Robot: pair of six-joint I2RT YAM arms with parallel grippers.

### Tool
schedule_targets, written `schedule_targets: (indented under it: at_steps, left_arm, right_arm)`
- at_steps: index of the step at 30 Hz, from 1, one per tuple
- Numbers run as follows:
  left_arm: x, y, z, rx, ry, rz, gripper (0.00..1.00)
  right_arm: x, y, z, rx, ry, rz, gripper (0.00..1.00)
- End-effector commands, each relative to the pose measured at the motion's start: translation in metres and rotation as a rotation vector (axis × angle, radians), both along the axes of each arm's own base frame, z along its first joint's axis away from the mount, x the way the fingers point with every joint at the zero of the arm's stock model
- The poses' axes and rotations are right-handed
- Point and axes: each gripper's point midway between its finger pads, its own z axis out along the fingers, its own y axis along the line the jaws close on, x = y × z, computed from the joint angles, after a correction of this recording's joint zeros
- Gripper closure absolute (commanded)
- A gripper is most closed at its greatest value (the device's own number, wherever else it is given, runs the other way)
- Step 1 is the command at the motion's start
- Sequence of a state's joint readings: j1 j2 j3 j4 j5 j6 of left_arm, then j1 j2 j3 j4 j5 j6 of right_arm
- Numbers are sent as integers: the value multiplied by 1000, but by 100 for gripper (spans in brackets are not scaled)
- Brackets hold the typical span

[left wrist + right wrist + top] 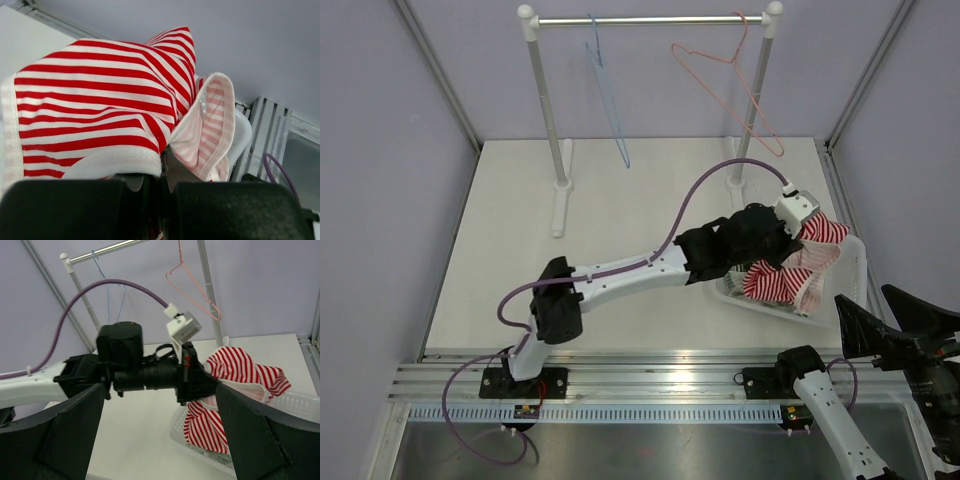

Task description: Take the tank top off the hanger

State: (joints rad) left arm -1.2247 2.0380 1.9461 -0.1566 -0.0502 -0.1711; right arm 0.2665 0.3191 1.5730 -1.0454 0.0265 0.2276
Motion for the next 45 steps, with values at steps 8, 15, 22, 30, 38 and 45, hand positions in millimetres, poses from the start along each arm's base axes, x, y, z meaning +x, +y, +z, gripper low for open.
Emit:
schedule_targets:
  at_steps: [8, 15, 22, 30, 38, 45]
  left_arm:
    - [7, -59, -47, -12, 27, -160, 100]
    - [-16, -54, -154, 193, 229, -252, 100]
    - [10, -16, -99, 186, 172, -59, 36]
    - [41, 70, 47, -67, 26, 173, 1]
    - [70, 243, 72, -6, -26, 708, 1]
    - [55, 389, 47, 109, -7, 1021, 1]
  right_arm:
    - [-2, 3, -2, -27, 13, 18, 1]
    - [12, 16, -11, -25, 47, 67, 1]
    - [41, 30, -31, -48, 160, 101, 1]
    - [54, 29, -32, -64, 175, 77, 0]
    - [88, 30, -50, -98, 258, 36, 0]
    - [139, 20, -96, -161, 464, -92, 0]
